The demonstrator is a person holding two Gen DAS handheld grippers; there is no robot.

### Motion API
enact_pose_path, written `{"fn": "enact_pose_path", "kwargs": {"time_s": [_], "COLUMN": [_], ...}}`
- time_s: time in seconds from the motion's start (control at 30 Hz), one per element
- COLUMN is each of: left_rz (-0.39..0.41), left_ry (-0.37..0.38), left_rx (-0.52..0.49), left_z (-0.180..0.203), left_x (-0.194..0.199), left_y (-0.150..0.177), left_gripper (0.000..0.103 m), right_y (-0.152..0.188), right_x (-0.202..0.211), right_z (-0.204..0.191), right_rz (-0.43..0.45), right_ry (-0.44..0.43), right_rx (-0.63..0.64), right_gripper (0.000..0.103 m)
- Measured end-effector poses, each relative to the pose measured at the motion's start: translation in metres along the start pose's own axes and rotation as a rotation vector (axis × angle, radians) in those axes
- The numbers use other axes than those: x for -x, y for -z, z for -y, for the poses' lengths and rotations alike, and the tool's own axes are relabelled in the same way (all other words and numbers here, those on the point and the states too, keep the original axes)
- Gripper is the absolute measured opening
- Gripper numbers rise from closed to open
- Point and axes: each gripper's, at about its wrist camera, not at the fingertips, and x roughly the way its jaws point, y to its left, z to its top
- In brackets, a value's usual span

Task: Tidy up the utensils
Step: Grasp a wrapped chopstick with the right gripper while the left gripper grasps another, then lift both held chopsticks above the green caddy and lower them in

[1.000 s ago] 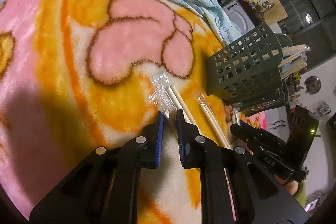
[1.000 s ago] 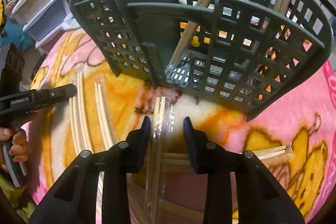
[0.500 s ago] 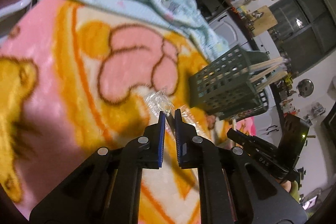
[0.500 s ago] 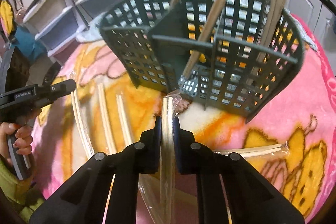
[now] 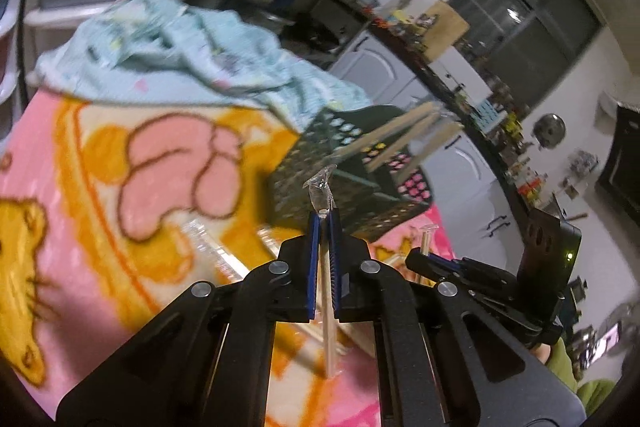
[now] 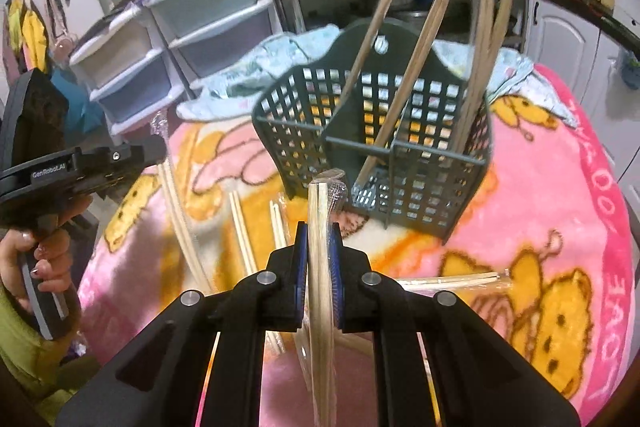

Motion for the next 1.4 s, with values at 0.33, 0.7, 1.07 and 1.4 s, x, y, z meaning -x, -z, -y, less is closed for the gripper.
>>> {"fn": "enact_pose_path", "kwargs": {"time_s": [0.33,0.7,1.07,1.4], "left_rz": [0.029,0.037,0.082,0.186], "left_ry": [0.057,0.081,0.096,0.084], "left_rx": [-0.130,-0.208,-0.268,-0.316], "left_z": [0.055,0.089,0.118,0.139], "left_x": [0.003,-0.005,-0.004,0.009], "left_y": [-0.013,-0.022,-0.039,-0.072], "left_gripper": [0.002,0.002,0.002,0.002], "right_y": [-0.004,-0.008,-0.022,-0.048], "right_x": [0.037,0.069,0.097,0.124], "right_z": [-0.005,0.002,0.008,0.009], "right_rz": [0.100,0.179,0.257,0.367], "right_ry": [0.018,0.051,0.068,0.076], "right_rx": [0.013,0.011,0.016,0.030], "right_gripper": [0.010,0.006,0.006,0.006]}}
